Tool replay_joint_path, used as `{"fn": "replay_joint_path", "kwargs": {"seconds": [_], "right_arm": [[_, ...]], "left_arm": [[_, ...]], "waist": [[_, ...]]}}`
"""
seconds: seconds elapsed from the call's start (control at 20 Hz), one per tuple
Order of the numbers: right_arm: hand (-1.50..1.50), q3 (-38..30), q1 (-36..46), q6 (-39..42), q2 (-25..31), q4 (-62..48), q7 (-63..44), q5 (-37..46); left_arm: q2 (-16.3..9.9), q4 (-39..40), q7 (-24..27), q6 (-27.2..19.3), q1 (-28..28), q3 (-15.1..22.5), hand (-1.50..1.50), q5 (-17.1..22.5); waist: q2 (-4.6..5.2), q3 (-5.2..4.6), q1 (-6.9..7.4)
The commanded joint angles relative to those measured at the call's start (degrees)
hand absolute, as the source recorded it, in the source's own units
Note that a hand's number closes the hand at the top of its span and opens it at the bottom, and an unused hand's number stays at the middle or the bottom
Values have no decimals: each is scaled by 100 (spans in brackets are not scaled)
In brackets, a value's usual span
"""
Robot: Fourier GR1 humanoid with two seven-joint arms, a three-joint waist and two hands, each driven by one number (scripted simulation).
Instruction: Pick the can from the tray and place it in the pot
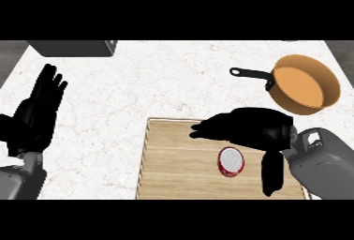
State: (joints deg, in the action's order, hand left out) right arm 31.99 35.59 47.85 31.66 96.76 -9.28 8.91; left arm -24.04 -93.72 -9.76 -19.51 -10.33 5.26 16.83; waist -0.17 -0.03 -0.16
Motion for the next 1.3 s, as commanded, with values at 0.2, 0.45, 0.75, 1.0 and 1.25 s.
{"fn": "replay_joint_path", "kwargs": {"seconds": [0.2, 0.45, 0.75, 1.0, 1.25], "right_arm": [[-150, -50, -521, 214, -278, 258, -292, 1017], [-150, -368, -559, 454, -373, 141, 166, 1539], [-150, -320, -798, 230, -655, -269, 834, 2304], [-150, -143, -1133, -105, -604, -546, 1220, 2949], [-150, -317, -1370, -58, -876, -466, 1151, 3274]], "left_arm": [[161, -9, 39, 293, 145, -256, 0, -120], [289, -87, -309, 278, -105, -337, 0, -365], [344, 172, -132, 637, -177, -640, 0, -404], [654, -132, -396, 390, -120, -482, 0, -648], [572, -255, -252, 796, 137, -782, 0, -592]], "waist": [[12, 2, 30], [16, 3, 25], [19, 3, 37], [20, 5, 35], [12, 3, 28]]}}
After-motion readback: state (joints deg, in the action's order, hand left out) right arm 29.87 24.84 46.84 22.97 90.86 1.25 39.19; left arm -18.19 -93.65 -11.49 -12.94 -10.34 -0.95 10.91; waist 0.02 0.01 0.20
